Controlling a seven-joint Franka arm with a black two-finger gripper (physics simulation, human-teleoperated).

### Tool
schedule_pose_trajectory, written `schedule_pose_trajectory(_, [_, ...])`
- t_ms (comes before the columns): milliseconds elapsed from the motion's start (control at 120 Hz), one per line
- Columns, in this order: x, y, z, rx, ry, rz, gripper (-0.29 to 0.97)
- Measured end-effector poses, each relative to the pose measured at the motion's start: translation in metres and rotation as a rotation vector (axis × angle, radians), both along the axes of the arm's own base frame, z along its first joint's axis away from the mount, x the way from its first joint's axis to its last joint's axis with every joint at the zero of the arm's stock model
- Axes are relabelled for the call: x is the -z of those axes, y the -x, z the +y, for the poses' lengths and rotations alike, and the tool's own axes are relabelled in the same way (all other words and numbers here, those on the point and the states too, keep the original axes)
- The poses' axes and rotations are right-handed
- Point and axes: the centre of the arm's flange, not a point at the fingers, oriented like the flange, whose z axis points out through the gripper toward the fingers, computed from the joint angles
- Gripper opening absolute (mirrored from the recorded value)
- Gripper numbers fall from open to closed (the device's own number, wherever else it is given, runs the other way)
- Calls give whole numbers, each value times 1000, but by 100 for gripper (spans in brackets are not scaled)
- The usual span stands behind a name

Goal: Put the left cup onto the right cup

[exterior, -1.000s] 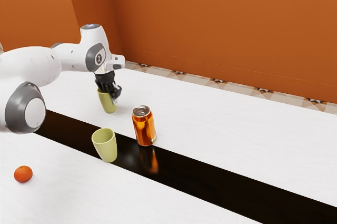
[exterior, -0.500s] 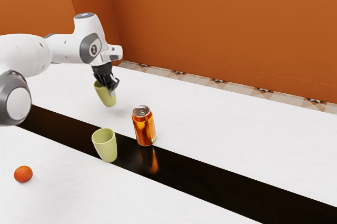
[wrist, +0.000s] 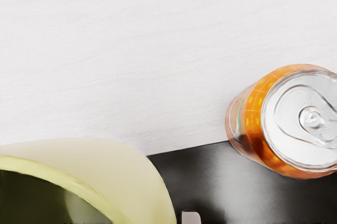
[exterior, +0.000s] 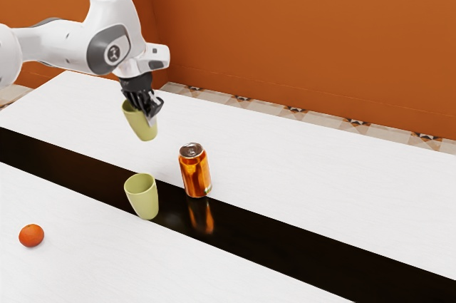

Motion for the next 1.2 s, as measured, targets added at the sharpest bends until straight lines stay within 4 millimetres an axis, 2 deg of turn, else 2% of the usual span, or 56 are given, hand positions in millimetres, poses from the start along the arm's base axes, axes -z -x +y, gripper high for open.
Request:
schedule_pose_trajectory(92, [-5,12,-15,-30,-6,19,-10])
schedule_pose_trajectory(208, [2,31,-29,-79,-11,62,-10])
schedule_pose_trajectory(442, [24,52,-47,-190,-16,127,-10])
schedule_pose_trajectory(617, [23,71,-56,-266,-24,130,-10])
schedule_pose_trajectory(792, [26,73,-60,-329,-23,125,-10])
schedule_pose_trajectory(1200, [48,64,-52,-431,-31,122,-11])
